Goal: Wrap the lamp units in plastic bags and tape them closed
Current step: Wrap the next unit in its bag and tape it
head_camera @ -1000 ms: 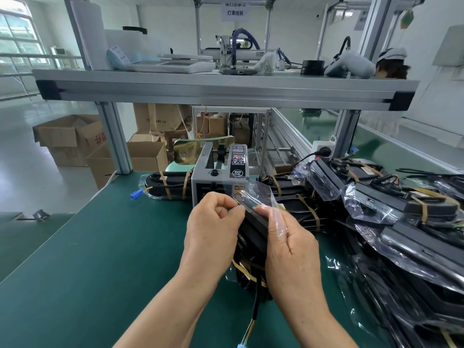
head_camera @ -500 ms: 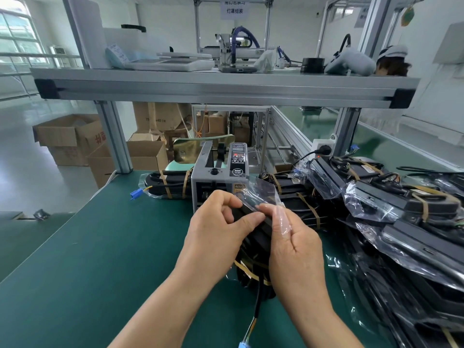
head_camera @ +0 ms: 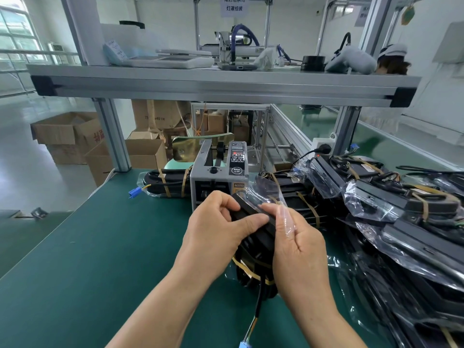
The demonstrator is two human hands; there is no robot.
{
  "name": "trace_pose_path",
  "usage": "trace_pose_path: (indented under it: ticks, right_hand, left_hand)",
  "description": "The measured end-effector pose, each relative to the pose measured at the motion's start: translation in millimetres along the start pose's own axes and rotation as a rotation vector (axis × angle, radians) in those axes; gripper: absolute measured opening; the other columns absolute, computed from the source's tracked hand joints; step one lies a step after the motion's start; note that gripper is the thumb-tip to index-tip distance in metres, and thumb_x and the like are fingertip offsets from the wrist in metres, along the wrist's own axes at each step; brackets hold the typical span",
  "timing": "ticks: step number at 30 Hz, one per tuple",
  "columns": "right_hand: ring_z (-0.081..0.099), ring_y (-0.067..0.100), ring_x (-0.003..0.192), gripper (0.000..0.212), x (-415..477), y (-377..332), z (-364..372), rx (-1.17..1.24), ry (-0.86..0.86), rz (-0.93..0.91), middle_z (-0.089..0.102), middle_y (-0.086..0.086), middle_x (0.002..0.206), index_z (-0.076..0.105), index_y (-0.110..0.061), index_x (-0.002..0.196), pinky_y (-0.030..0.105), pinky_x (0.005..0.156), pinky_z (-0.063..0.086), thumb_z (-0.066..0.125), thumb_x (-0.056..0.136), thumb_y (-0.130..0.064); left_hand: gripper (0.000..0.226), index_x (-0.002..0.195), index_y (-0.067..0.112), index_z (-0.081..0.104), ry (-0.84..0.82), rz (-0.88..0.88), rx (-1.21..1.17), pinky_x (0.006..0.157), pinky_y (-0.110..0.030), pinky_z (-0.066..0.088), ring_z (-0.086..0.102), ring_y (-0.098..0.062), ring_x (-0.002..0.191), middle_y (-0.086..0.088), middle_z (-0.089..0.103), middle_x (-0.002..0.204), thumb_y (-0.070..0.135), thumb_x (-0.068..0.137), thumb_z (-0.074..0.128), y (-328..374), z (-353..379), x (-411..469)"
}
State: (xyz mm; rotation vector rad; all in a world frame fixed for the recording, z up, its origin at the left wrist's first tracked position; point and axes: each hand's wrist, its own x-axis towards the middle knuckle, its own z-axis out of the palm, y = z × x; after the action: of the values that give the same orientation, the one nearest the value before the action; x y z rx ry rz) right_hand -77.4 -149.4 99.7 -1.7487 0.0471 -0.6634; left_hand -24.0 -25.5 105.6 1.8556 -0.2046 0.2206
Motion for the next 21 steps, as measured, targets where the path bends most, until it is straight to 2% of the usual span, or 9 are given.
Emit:
trace_pose_path:
  ticks: [2,4,7,11,14,16,18,19,21]
  right_hand:
    - [0.068,0.0,0.086,0.035,-0.9,0.9,0.4,0.003,-0.005,-0.002,0.072,-0.025,0.087,0.07,-0.04,0.09,0.015,0.071,0.052,0.042,0.104,-0.026]
    - [0.069,0.005,0.085,0.033,-2.7,2.5,1.2,0.006,-0.005,0.0,0.073,-0.021,0.086,0.072,-0.037,0.093,0.026,0.074,0.056,0.042,0.104,-0.027]
    - [0.071,0.008,0.084,0.033,-5.8,3.0,2.7,0.004,-0.005,-0.002,0.074,-0.018,0.086,0.073,-0.035,0.099,0.037,0.077,0.058,0.041,0.103,-0.03]
    - [0.07,0.007,0.082,0.036,-7.4,0.5,4.1,-0.011,0.008,-0.03,0.073,-0.021,0.085,0.07,-0.042,0.092,0.033,0.074,0.057,0.037,0.106,-0.034]
    - [0.07,0.009,0.085,0.033,-6.6,2.3,3.1,0.021,0.035,-0.006,0.074,-0.02,0.087,0.072,-0.038,0.095,0.042,0.08,0.057,0.04,0.104,-0.035]
    - [0.07,0.01,0.084,0.035,-6.9,2.1,2.0,0.027,0.04,0.015,0.074,-0.018,0.086,0.073,-0.036,0.094,0.045,0.08,0.057,0.039,0.101,-0.038]
    - [0.071,0.008,0.084,0.035,-8.5,1.9,1.4,0.013,0.036,0.011,0.074,-0.019,0.085,0.074,-0.035,0.095,0.042,0.079,0.058,0.04,0.104,-0.035]
    - [0.071,0.007,0.083,0.036,-9.7,1.6,1.6,-0.001,0.029,0.0,0.074,-0.02,0.085,0.074,-0.036,0.096,0.037,0.076,0.059,0.039,0.105,-0.034]
    - [0.07,0.006,0.082,0.036,-11.6,1.2,2.3,-0.015,0.008,-0.016,0.073,-0.02,0.084,0.073,-0.039,0.097,0.029,0.07,0.058,0.039,0.105,-0.034]
  left_hand:
    - [0.061,0.081,0.027,0.058,-0.004,-0.05,-0.008,0.047,-0.018,0.036,0.04,0.001,0.044,0.019,0.045,0.05,0.068,0.039,0.077,2.8,-0.6,1.9]
    - [0.058,0.081,0.022,0.059,-0.021,-0.103,-0.056,0.051,-0.023,0.039,0.042,0.0,0.044,0.018,0.046,0.049,0.058,0.043,0.083,4.8,-0.8,3.7]
    - [0.05,0.082,0.015,0.058,-0.056,-0.154,-0.171,0.049,-0.018,0.043,0.047,-0.002,0.047,0.016,0.048,0.05,0.035,0.055,0.094,3.6,-2.0,5.8]
    - [0.042,0.082,0.013,0.054,-0.089,-0.154,-0.264,0.044,-0.013,0.041,0.046,0.002,0.042,0.018,0.047,0.045,0.016,0.063,0.092,2.2,-0.4,6.3]
    - [0.041,0.082,0.014,0.055,-0.099,-0.162,-0.265,0.043,-0.012,0.038,0.043,0.003,0.042,0.019,0.045,0.046,0.017,0.064,0.092,1.6,1.0,5.5]
    - [0.039,0.078,0.021,0.057,-0.116,-0.205,-0.292,0.043,-0.012,0.038,0.046,0.002,0.045,0.017,0.05,0.052,0.031,0.061,0.091,5.5,-0.6,5.4]
    - [0.045,0.067,0.025,0.055,-0.105,-0.229,-0.272,0.05,-0.018,0.041,0.051,-0.005,0.053,0.01,0.055,0.06,0.053,0.051,0.087,9.1,-1.3,5.6]
    - [0.047,0.065,0.024,0.053,-0.079,-0.223,-0.25,0.054,-0.024,0.044,0.051,-0.009,0.057,0.007,0.055,0.061,0.055,0.048,0.085,9.2,-0.8,5.7]
    - [0.044,0.064,0.021,0.051,-0.021,-0.201,-0.23,0.061,-0.036,0.048,0.052,-0.016,0.061,0.003,0.053,0.062,0.045,0.053,0.086,8.9,0.6,4.4]
